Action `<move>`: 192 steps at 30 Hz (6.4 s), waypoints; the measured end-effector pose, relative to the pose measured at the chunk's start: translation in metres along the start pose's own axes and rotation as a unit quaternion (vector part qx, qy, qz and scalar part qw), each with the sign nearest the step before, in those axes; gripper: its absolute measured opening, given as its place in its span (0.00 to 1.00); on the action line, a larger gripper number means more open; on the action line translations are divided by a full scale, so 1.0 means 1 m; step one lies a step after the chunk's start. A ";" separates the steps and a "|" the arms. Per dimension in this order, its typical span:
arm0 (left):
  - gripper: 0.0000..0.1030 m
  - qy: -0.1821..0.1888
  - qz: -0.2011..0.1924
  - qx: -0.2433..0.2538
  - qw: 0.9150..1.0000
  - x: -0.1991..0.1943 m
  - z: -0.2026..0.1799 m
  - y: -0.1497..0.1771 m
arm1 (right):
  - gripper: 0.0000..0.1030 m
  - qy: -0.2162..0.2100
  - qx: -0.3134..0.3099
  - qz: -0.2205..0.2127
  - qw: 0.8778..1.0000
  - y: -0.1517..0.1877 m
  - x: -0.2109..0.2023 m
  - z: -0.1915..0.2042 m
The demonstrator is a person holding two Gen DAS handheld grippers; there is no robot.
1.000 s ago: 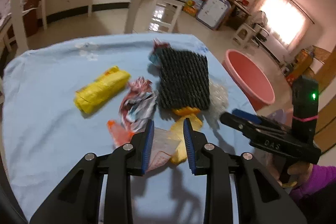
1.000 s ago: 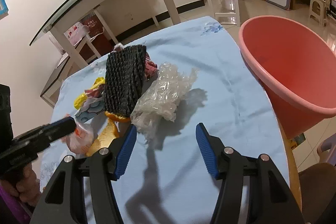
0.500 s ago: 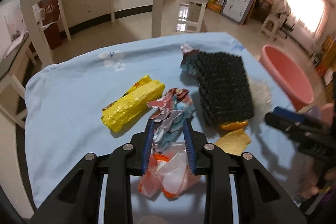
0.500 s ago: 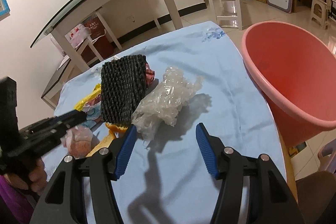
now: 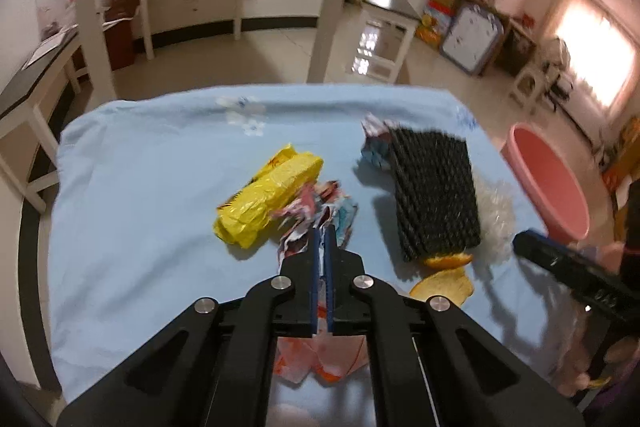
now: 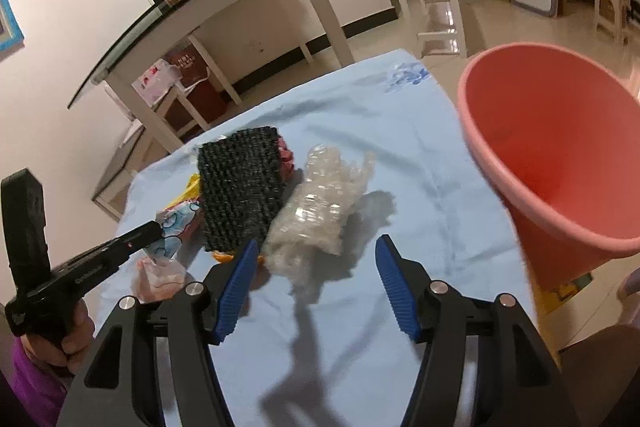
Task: Collect trash
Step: 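Grasp the foil snack wrapper with the left tool while the right tool grasps the bubble wrap, then carry the foil wrapper and bubble wrap over the pink bucket with both tools, then open both tools to drop the foil wrapper and bubble wrap into the bucket, then move both tools back from the bucket to the trash on the table, then grasp the yellow packet with the left tool while the right tool grasps the black net sleeve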
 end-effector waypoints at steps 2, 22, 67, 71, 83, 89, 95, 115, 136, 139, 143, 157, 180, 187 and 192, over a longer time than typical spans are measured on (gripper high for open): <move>0.02 -0.002 -0.013 -0.010 1.000 -0.011 0.004 -0.002 | 0.59 -0.011 0.003 0.003 1.000 -0.001 0.002 0.006; 0.02 0.035 -0.067 -0.054 0.996 -0.072 -0.019 0.010 | 0.24 0.001 -0.044 0.002 0.999 0.017 -0.022 0.009; 0.02 0.173 -0.008 0.093 0.981 0.021 -0.278 0.005 | 0.27 0.130 0.052 -0.076 0.987 -0.007 -0.106 -0.177; 0.02 0.168 0.007 0.097 0.981 0.040 -0.290 0.009 | 0.28 0.133 0.056 -0.067 0.987 -0.004 -0.098 -0.186; 0.23 0.158 0.014 0.101 0.982 0.053 -0.299 0.005 | 0.47 0.148 0.057 -0.078 0.984 -0.009 -0.094 -0.194; 0.29 0.160 0.013 0.100 0.982 0.047 -0.296 0.003 | 0.47 0.148 0.059 -0.084 0.984 -0.010 -0.101 -0.191; 0.29 0.157 0.000 0.106 0.982 0.033 -0.289 0.008 | 0.48 0.143 0.052 -0.089 0.984 -0.008 -0.110 -0.177; 0.29 0.098 -0.032 0.072 0.992 -0.035 -0.197 0.036 | 0.50 0.079 0.002 -0.075 0.994 0.018 -0.112 -0.079; 0.29 -0.036 -0.084 -0.043 0.995 -0.091 -0.007 0.040 | 0.49 0.015 -0.091 -0.019 0.996 0.025 -0.046 0.022; 0.29 -0.040 -0.079 -0.041 0.995 -0.084 0.003 0.027 | 0.49 0.013 -0.102 -0.019 0.995 0.020 -0.040 0.028; 0.29 -0.038 -0.059 -0.035 0.997 -0.065 0.013 0.010 | 0.49 0.008 -0.108 -0.019 0.994 0.010 -0.031 0.032; 0.29 -0.072 0.007 0.004 0.997 0.015 0.036 -0.021 | 0.53 -0.015 -0.077 0.009 0.997 -0.023 0.024 0.035; 0.09 -0.055 0.009 0.007 0.998 0.029 0.033 -0.022 | 0.41 -0.023 -0.060 0.028 0.998 -0.024 0.063 0.033; 0.08 -0.058 -0.007 0.003 0.998 0.015 0.033 -0.025 | 0.11 -0.026 -0.066 0.025 0.997 -0.022 0.056 0.036; 0.08 -0.054 -0.031 -0.011 0.998 -0.008 0.032 -0.031 | 0.09 -0.029 -0.070 0.006 0.997 -0.025 0.038 0.036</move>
Point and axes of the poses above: each gripper's, at about its wrist camera, not at the fingertips, and x roughly the way its jaws point, z to its left, y to its underside, the point moved 6 cm from there along x, roughly the way its jaws point, and after that the axes turned 7 degrees about -x, right-handed, at the moved point
